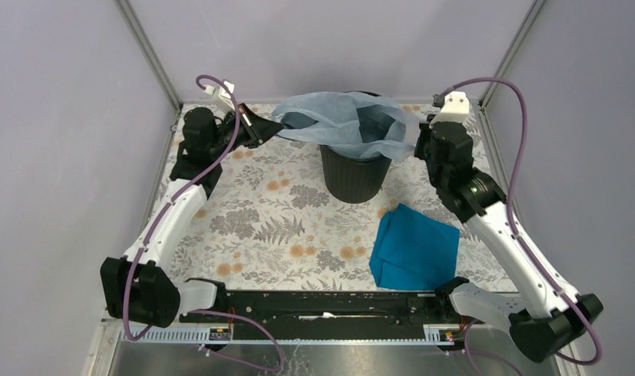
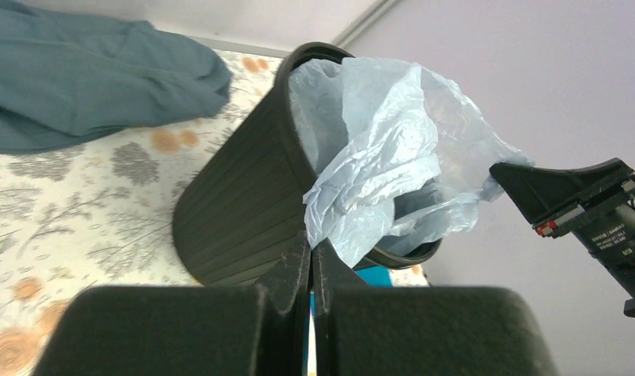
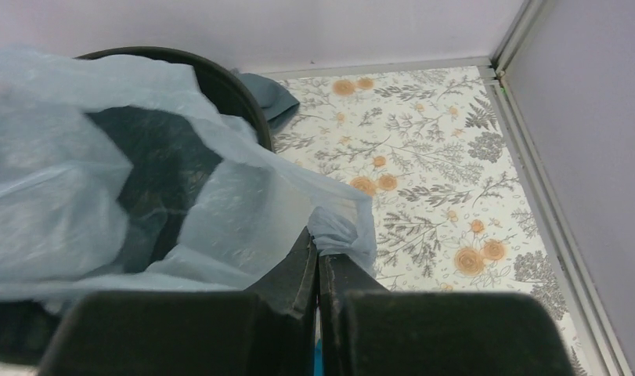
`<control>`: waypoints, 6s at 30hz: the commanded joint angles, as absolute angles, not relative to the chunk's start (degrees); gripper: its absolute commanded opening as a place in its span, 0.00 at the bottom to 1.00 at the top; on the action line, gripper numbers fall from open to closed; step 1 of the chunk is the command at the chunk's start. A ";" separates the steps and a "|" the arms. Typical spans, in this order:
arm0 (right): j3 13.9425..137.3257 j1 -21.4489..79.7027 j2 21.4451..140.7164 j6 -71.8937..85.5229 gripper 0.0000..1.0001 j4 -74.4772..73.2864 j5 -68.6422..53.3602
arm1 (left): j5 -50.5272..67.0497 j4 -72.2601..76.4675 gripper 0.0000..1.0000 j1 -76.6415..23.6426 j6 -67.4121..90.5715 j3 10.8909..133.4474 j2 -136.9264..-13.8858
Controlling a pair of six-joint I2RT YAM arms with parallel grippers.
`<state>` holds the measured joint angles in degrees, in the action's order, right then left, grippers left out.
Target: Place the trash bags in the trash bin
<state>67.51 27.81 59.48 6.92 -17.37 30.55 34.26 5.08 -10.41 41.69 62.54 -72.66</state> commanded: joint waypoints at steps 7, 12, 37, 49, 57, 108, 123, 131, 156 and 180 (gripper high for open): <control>72.43 18.28 66.01 5.37 0.02 -12.51 25.59 | 27.32 -1.94 0.00 -8.84 34.26 62.61 -67.52; 73.91 18.02 64.91 5.48 0.06 -17.75 27.73 | 24.67 -2.26 0.00 -8.04 36.07 64.59 -67.15; 74.15 18.15 61.83 54.14 0.92 -25.57 -2.87 | 37.72 12.79 0.00 -8.09 52.74 59.86 -66.19; 71.38 19.69 67.13 51.29 0.08 -14.18 -2.33 | 40.49 12.88 0.56 -9.08 52.67 59.92 -65.68; 71.55 19.69 62.62 42.13 0.02 -12.28 -6.21 | 34.06 12.26 0.99 -16.53 49.89 61.12 -69.28; 61.72 19.69 54.54 11.63 0.00 -8.25 -4.74 | 41.97 34.21 0.99 -6.87 44.81 55.93 -69.49; 61.83 19.69 54.93 10.92 0.01 -4.55 -7.73 | 51.85 89.46 0.99 -14.65 51.28 56.50 -94.72; 61.37 19.68 54.49 11.89 0.01 -4.28 -7.87 | 46.60 81.41 0.64 -17.98 49.24 64.40 -100.24; 64.16 19.69 59.56 27.92 0.20 -32.60 9.56 | -3.44 0.40 0.00 -27.16 44.96 62.44 -74.69; 59.31 19.64 53.27 24.12 0.06 -30.14 16.79 | -4.30 -10.30 0.00 -24.99 37.81 53.03 -59.68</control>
<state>60.20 19.77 54.22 24.73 -29.19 11.20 -2.13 -7.18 -26.81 40.91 53.71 -63.05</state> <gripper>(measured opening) 0.063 0.005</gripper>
